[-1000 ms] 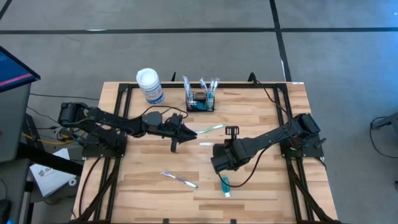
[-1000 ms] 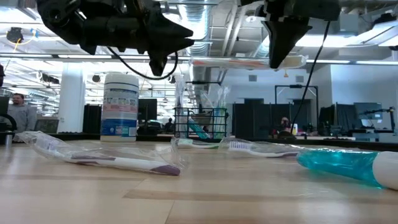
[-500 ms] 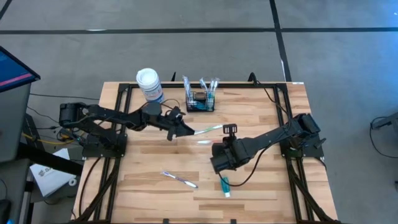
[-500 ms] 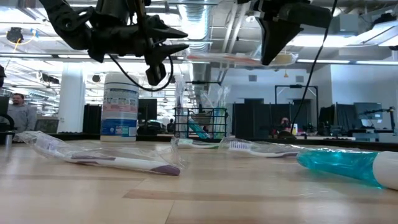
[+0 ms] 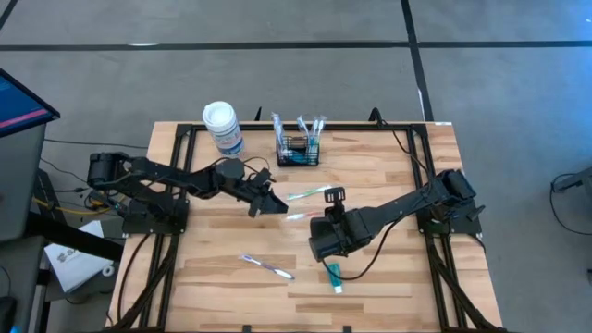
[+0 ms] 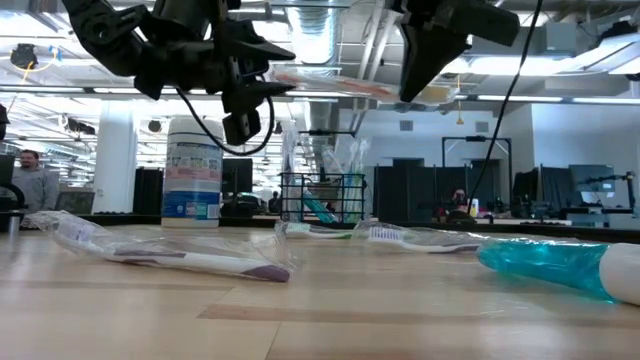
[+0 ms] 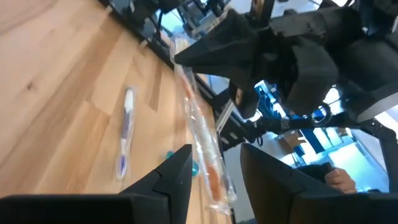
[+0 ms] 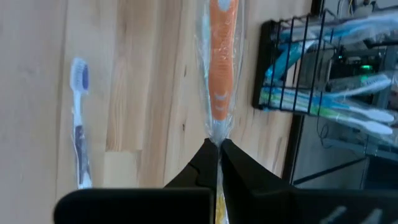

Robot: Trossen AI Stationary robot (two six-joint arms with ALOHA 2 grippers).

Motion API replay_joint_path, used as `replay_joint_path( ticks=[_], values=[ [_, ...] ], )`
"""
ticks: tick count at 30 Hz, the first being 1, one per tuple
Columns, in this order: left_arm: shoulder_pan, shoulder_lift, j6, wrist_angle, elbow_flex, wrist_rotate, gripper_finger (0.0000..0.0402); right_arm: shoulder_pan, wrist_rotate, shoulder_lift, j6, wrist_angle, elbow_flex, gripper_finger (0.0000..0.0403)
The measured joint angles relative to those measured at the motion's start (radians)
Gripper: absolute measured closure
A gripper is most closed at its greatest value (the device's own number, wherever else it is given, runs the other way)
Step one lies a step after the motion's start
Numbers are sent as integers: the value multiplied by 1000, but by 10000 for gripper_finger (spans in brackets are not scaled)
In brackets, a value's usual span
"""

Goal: Pick & Place toothbrushing station
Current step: Put the orange toothbrush into the black wire organizer

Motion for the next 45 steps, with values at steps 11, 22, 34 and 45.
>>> replay_joint_path(
  ticks=[11,22,34,45],
  values=[
    [-41,0,-53,-31,0,-6,244,4,7,0,-28,37,0,403],
    [-62,0,-130,-56,0,-3,235,-3,28,0,-75,74,0,403],
    [-68,0,-128,-71,0,9,266,-3,45,0,-228,204,0,403],
    [-73,0,-118,-74,0,55,321,-33,69,0,-312,279,0,403]
  ],
)
